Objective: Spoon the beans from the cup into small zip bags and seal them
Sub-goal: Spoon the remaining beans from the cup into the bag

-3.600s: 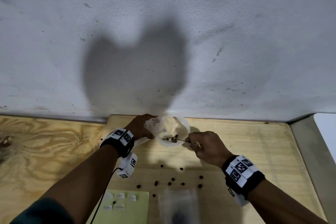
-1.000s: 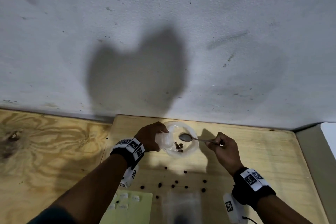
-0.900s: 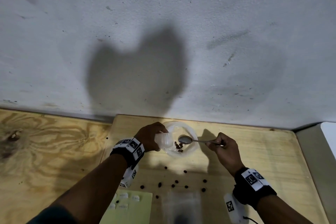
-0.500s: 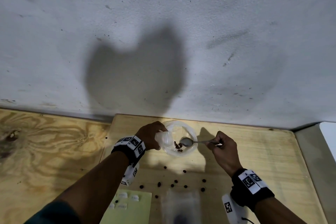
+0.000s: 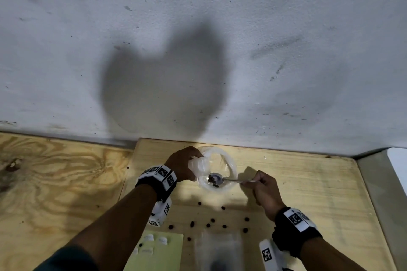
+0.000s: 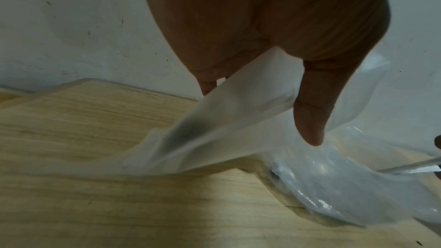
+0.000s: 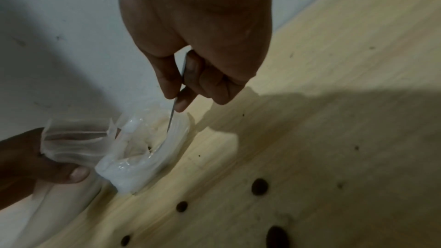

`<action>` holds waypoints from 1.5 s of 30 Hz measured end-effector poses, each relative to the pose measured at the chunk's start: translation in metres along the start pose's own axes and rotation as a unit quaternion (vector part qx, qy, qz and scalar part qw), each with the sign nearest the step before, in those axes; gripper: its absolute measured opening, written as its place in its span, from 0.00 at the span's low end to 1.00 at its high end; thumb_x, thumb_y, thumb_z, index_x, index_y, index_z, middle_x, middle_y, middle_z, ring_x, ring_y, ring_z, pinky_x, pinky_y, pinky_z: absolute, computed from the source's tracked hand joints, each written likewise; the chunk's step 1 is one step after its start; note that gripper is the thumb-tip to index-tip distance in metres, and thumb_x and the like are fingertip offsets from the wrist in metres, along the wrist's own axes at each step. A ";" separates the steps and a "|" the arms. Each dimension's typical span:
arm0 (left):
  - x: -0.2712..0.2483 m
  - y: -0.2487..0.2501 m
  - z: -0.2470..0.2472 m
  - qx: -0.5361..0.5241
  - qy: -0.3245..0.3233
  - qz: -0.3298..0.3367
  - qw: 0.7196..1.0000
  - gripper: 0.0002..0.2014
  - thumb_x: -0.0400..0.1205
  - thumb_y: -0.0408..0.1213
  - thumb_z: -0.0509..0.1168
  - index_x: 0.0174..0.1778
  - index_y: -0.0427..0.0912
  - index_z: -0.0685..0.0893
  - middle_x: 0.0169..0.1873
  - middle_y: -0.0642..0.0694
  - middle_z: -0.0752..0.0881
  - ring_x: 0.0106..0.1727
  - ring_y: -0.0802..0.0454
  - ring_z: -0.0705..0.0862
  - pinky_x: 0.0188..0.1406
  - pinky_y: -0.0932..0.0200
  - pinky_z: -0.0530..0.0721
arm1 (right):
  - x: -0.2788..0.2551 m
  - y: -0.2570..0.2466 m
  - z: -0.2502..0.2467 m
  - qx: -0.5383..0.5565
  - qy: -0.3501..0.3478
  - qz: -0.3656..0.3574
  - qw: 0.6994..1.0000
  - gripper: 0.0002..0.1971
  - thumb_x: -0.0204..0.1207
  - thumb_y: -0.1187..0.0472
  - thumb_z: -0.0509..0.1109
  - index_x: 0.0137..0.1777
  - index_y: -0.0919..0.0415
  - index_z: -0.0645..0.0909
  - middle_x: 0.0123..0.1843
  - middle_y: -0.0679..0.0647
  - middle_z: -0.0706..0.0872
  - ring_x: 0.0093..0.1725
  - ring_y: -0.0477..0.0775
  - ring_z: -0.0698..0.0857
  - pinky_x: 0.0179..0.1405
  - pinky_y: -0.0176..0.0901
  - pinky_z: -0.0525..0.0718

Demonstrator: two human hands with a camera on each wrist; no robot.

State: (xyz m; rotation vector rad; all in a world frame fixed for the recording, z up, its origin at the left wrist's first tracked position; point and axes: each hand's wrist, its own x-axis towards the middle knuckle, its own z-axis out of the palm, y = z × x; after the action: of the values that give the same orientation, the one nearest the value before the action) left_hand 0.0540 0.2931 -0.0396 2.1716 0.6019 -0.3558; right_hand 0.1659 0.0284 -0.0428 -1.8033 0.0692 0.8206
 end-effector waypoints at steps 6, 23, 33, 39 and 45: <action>0.003 0.003 -0.002 -0.009 -0.002 -0.010 1.000 0.37 0.56 0.35 0.83 0.63 0.51 0.81 0.60 0.56 0.81 0.60 0.53 0.79 0.53 0.60 0.78 | -0.003 0.001 0.008 0.064 0.011 0.094 0.993 0.26 0.69 0.75 0.76 0.23 0.54 0.64 0.18 0.51 0.64 0.18 0.49 0.59 0.20 0.37 0.56; -0.010 0.005 -0.006 0.021 0.033 0.047 0.998 0.38 0.52 0.41 0.86 0.61 0.52 0.82 0.58 0.63 0.78 0.54 0.59 0.80 0.48 0.70 0.75 | 0.019 -0.049 -0.033 -0.057 0.006 -0.092 0.994 0.20 0.66 0.79 0.77 0.28 0.63 0.69 0.21 0.49 0.79 0.21 0.42 0.77 0.21 0.32 0.74; -0.011 0.006 -0.002 0.039 0.042 0.060 0.997 0.39 0.53 0.42 0.86 0.62 0.53 0.81 0.59 0.64 0.77 0.56 0.59 0.81 0.56 0.60 0.81 | 0.022 -0.037 -0.017 -0.173 -0.039 -0.162 0.971 0.22 0.67 0.74 0.79 0.27 0.56 0.69 0.30 0.64 0.80 0.34 0.54 0.79 0.35 0.46 0.73; -0.010 0.005 0.002 0.038 0.038 0.067 0.996 0.39 0.54 0.41 0.86 0.63 0.53 0.81 0.61 0.62 0.78 0.57 0.58 0.81 0.55 0.62 0.80 | 0.023 -0.030 -0.015 -0.098 -0.042 -0.068 0.992 0.21 0.67 0.76 0.78 0.27 0.59 0.69 0.21 0.50 0.73 0.21 0.44 0.71 0.21 0.33 0.70; -0.007 0.004 0.002 0.048 0.043 0.074 0.995 0.40 0.53 0.43 0.86 0.63 0.52 0.81 0.58 0.66 0.75 0.56 0.60 0.79 0.56 0.61 0.81 | 0.023 -0.027 -0.011 -0.013 -0.044 0.038 0.998 0.26 0.67 0.76 0.76 0.24 0.55 0.63 0.21 0.54 0.68 0.18 0.49 0.58 0.21 0.37 0.57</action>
State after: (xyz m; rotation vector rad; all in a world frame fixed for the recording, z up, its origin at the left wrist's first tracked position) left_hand 0.0502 0.2872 -0.0347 2.3180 0.4761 -0.2167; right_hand 0.2001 0.0370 -0.0322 -1.7944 0.0698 0.9575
